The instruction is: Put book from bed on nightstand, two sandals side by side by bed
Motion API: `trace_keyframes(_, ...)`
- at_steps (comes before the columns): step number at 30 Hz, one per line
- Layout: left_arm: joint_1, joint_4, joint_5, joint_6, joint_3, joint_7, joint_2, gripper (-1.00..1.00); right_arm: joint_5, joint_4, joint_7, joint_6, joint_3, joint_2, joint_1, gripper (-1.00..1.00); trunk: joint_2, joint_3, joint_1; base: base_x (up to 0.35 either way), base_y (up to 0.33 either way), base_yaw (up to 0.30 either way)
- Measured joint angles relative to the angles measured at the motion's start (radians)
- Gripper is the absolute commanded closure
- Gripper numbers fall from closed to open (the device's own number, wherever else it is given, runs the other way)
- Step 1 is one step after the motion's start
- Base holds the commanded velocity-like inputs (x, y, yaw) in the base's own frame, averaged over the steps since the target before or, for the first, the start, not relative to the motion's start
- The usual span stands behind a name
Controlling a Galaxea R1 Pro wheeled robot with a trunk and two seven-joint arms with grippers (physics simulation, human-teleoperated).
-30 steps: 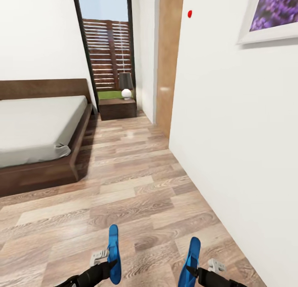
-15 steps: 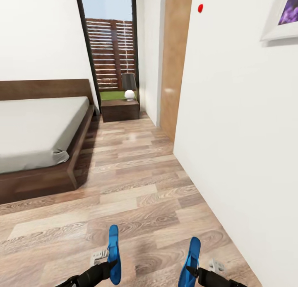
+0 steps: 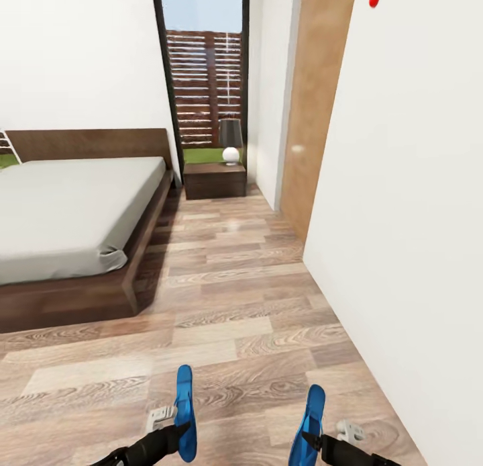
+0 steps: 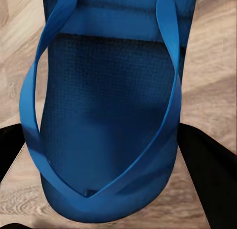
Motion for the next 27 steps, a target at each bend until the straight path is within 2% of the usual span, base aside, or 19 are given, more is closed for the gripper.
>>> trace_keyframes(20, 0.000, 0.000, 0.000, 0.001, -0.001, 0.002, 0.000, 1.00, 0.000, 0.001, -0.001, 0.000, 0.000, 0.000, 0.000, 1.00, 0.000, 0.000, 0.000, 0.319, 0.000, 0.001)
trace_keyframes(27, 0.000, 0.000, 0.000, 0.001, -0.001, 0.002, 0.000, 1.00, 0.000, 0.001, -0.001, 0.000, -0.001, 0.000, 0.000, 1.00, 0.000, 0.000, 0.000, 0.319, 0.000, 0.178)
